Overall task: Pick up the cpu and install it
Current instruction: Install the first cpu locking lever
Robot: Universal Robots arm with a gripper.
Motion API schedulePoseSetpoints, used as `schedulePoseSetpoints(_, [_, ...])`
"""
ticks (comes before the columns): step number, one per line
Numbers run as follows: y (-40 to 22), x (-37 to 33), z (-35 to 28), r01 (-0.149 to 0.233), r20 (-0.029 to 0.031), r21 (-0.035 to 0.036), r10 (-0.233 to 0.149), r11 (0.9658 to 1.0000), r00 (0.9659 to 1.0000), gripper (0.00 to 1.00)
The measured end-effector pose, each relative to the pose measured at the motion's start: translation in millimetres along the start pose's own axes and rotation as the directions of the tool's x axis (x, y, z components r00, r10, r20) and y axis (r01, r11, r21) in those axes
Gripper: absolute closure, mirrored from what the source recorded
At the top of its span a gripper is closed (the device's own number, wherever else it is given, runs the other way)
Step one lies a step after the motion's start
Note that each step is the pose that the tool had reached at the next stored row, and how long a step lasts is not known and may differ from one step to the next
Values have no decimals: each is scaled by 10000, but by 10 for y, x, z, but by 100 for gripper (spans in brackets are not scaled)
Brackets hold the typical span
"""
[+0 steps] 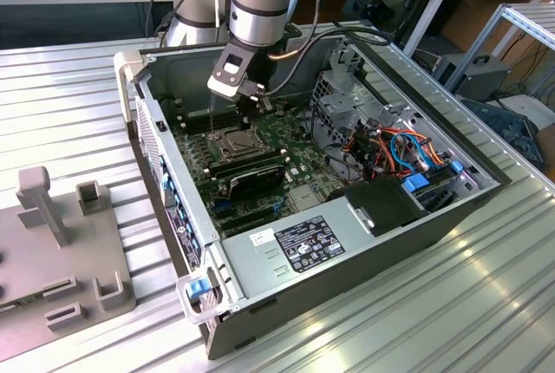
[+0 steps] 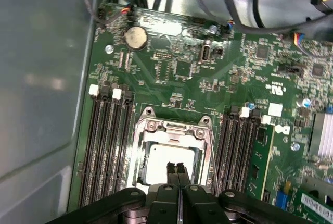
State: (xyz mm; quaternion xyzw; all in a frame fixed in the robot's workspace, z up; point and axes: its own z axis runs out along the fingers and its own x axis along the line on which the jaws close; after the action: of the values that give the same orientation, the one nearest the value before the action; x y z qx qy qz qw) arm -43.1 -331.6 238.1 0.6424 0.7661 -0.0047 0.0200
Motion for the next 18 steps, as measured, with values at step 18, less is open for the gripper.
schedulePoseSetpoints(18, [0,0,0,2425,-34,-95,-2426,9701,9701,89])
